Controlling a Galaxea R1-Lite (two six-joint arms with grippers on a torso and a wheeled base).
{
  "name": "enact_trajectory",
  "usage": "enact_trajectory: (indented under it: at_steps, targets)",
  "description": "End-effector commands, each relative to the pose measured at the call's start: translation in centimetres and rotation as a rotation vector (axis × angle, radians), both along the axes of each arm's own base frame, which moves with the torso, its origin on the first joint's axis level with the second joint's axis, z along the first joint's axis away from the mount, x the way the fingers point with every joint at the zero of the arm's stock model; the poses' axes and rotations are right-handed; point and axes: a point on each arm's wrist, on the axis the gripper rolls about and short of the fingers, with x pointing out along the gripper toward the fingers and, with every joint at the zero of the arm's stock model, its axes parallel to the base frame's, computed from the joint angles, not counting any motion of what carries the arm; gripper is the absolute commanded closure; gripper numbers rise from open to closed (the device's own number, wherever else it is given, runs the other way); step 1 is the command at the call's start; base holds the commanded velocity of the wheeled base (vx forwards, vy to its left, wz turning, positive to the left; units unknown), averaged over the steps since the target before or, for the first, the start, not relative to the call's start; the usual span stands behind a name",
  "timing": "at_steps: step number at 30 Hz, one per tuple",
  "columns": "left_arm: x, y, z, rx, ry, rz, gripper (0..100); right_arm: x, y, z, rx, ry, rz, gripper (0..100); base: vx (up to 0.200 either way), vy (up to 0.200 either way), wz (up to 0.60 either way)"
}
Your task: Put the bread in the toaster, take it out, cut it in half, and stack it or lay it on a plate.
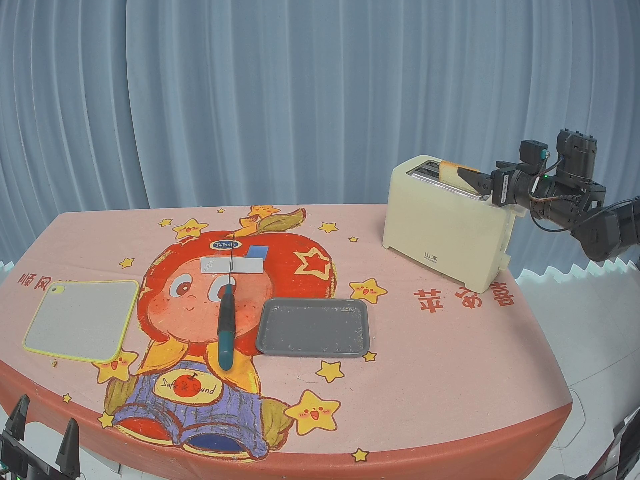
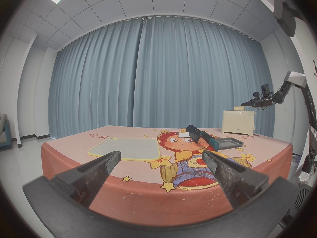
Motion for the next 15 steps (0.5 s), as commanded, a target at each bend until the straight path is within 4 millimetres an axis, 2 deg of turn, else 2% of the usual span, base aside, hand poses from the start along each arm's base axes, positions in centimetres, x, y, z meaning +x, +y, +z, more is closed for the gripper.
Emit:
enact_trajectory:
  at_steps: [1, 3, 15]
  targets:
    - [0.11, 0.00, -0.50, -0.001, 0.016, 0.001, 0, 1.20, 0.21, -1.23, -0.004, 0.024, 0.001, 0, 0.000, 0.000, 0.00]
    - [0.11, 0.00, -0.50, -0.001, 0.016, 0.001, 0, 1.60, 0.16, -1.81, -0.006, 0.037, -0.002, 0, 0.000, 0.000, 0.00]
    - [0.11, 0.00, -0.50, -0.001, 0.016, 0.001, 0, 2.15, 0.51, -1.93, -0.008, 0.032, -0.012, 0, 0.000, 0.000, 0.00]
